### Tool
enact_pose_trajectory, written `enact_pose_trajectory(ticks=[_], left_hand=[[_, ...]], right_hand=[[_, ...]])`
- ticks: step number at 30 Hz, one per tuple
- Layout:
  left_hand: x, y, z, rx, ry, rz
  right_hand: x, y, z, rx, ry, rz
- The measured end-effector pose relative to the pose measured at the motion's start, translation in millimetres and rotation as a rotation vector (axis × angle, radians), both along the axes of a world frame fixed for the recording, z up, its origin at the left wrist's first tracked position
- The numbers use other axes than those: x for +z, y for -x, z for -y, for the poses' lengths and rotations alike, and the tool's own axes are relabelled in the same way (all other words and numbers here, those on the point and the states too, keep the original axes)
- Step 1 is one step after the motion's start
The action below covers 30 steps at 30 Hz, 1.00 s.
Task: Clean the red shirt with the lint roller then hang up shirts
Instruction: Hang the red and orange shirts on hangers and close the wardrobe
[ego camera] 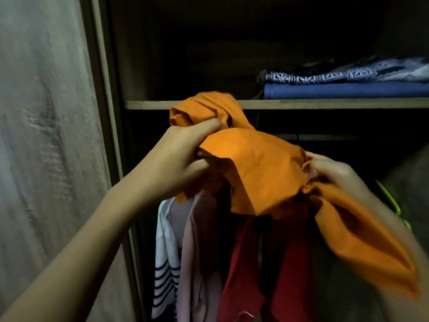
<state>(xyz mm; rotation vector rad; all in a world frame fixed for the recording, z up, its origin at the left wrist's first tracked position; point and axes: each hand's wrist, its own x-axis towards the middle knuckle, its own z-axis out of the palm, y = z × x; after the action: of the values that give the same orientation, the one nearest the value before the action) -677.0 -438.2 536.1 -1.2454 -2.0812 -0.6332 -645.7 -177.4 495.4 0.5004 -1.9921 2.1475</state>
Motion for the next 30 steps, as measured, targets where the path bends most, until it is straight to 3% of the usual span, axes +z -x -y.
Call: enact_pose_trajectory(ticks=[4, 7, 9, 11, 13, 16, 18, 20, 22, 25, 28, 30], left_hand=[[-23, -5, -9, -0.111, 0.087, 0.038], [-50, -8, -27, -0.181, 0.252, 0.047], [-74, -14, -34, -0.244, 0.374, 0.100], [-88, -22, -28, -0.315, 0.431, 0.331], [-94, -21, -18, -0.362, 0.274, 0.534], [-107, 2, -7, -0.129, -0.114, 0.380], [-117, 12, -9, 0.007, -0.187, 0.476], [-127, 22, -16, -0.039, -0.183, 0.694], [-136, 30, -22, -0.118, -0.147, 0.727], [-141, 35, -32, -0.051, -0.136, 0.501], [-141, 36, -39, 0.046, -0.142, 0.378], [-139, 38, -43, 0.038, -0.135, 0.383]], right_hand=[[-31, -5, 19, 0.350, 0.038, 0.287], [-75, 10, 38, 0.328, 0.184, 0.498], [-96, 21, 48, 0.343, 0.297, 0.514], [-108, 24, 50, 0.348, 0.362, 0.449], [-117, 24, 46, 0.344, 0.391, 0.436], [-127, 26, 38, 0.315, 0.426, 0.478], [-131, 27, 37, 0.280, 0.439, 0.499], [-134, 28, 36, 0.248, 0.440, 0.524], [-135, 25, 38, 0.204, 0.402, 0.550], [-143, 21, 45, 0.047, 0.201, 0.517], [-148, 15, 43, -0.225, -0.147, 0.276], [-149, 8, 36, -0.161, -0.216, 0.120]])
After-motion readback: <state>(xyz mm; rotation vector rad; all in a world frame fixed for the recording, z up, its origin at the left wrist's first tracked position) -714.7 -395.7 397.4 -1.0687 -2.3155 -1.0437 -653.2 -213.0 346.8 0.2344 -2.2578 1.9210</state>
